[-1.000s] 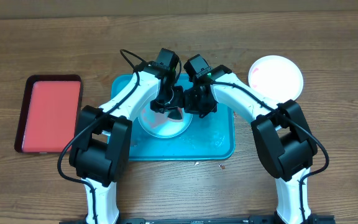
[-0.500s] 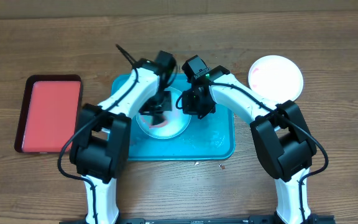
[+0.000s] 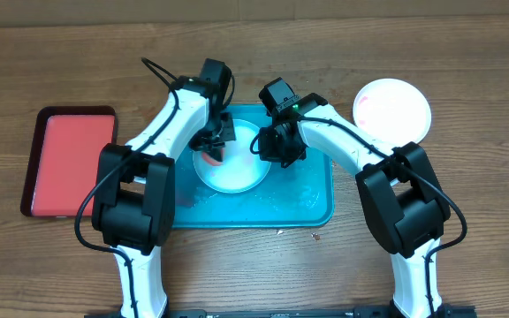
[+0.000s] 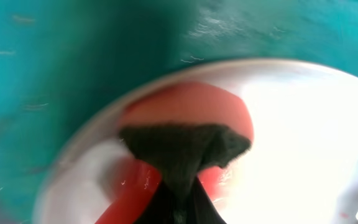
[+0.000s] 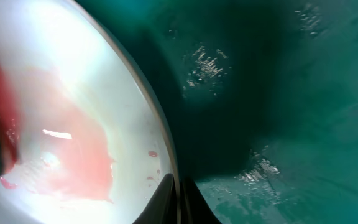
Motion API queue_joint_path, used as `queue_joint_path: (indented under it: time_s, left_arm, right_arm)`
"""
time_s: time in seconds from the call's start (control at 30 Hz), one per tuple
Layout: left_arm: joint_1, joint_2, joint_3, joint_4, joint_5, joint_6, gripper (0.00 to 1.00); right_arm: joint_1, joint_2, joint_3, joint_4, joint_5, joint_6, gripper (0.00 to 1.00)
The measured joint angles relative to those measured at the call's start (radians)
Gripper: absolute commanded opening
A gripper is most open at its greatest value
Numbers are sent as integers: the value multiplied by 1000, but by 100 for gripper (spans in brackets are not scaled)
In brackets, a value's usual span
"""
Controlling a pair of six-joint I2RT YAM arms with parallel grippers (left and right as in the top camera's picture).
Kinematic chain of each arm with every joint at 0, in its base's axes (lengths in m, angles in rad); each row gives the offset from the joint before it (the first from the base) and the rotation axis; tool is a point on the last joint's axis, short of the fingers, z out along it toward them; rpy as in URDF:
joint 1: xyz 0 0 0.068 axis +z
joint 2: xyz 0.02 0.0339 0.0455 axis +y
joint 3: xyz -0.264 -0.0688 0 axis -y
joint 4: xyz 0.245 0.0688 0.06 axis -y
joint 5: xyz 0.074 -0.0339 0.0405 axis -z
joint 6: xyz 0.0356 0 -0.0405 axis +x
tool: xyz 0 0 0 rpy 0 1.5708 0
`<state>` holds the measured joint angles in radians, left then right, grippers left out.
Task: Clean dirty plates on tray and stack at the side
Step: 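Scrub the stained plate with the sponge while the right gripper holds it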
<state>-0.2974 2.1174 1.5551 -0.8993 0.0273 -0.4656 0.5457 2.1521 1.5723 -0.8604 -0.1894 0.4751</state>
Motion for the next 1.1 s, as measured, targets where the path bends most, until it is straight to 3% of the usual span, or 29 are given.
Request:
queue_joint_path:
  time_s: [0.3,0.5,0.67,0.8,1.1]
  left_arm:
    - [-39,-15,-42,47,103,10,4]
    - [-61,-15,-61,41,343,125,4]
    - [-53,-6,-66,-7,435,171,4]
    - [-42,-6,-67,-72,397,180,4]
    - [31,-9,-48,-206,139,104,4]
  right_arm:
    - [-5,0,0,-8,22,0,4]
    - [-5,0,0,-8,22,0,4]
    - [-5,0,0,-14,21,-3,4]
    - [-6,0,0,-14,21,-3,4]
    - [17,0,-1,-4,-5,1,4]
